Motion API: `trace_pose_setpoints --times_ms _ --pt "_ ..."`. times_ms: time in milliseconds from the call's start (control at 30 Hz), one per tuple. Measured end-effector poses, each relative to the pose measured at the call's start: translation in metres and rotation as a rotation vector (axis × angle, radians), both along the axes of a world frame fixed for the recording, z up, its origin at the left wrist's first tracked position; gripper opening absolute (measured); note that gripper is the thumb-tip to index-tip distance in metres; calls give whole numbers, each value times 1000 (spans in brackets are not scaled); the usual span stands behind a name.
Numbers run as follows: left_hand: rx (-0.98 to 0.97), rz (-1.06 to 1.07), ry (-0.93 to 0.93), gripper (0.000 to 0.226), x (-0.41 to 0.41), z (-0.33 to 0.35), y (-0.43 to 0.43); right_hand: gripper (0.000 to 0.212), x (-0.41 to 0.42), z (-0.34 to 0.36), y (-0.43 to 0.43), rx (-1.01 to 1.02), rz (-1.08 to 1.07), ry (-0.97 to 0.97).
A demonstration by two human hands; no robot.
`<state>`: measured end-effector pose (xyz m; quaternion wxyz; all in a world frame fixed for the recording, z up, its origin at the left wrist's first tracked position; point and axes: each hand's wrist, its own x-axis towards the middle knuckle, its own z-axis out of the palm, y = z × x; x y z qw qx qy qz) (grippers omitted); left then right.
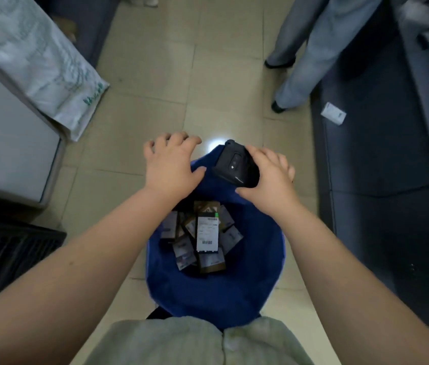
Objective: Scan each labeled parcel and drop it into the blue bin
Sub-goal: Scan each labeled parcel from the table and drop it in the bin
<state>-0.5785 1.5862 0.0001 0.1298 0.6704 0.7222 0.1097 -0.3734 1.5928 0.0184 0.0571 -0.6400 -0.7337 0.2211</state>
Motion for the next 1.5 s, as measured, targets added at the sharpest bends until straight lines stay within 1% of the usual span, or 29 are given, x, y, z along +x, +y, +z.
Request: trace_pose_setpoints --times_ms 133,300,400,500,700,833,933,1033,1167,1333,1400,1500 --pt "2 -4 -9 58 -19 59 -8 92 -13 56 -2 41 69 -9" --pt "131 76 3 57 -44 119 -34 88 -39 109 1 125 216 48" --pt "152 190 -6 55 -49 143 -60 85 -52 128 -4 162 326 78" --pt "188 291 -27 52 -46 161 -94 90 -53 141 -12 206 431 142" --pt "252 583 97 51 -12 182 -179 86 -38 164 -45 234 752 156" --pt "191 806 136 54 17 181 -243 86 -34 159 -76 221 954 177" --pt "176 983 113 54 43 176 -296 87 -36 153 -106 163 1107 208" --pt "130 1096 170 53 61 179 -350 87 -50 155 -141 154 1256 222" --pt "103 1203 177 54 79 193 -426 88 -78 174 -194 265 1549 214" --pt "-27 1343 320 59 123 220 -527 95 -102 205 -277 409 1893 153" --pt "-50 1408 348 60 146 225 -570 93 -104 213 -317 433 1989 176" --pt "-64 1519 357 62 186 232 -636 91 -105 221 -391 409 2122 229"
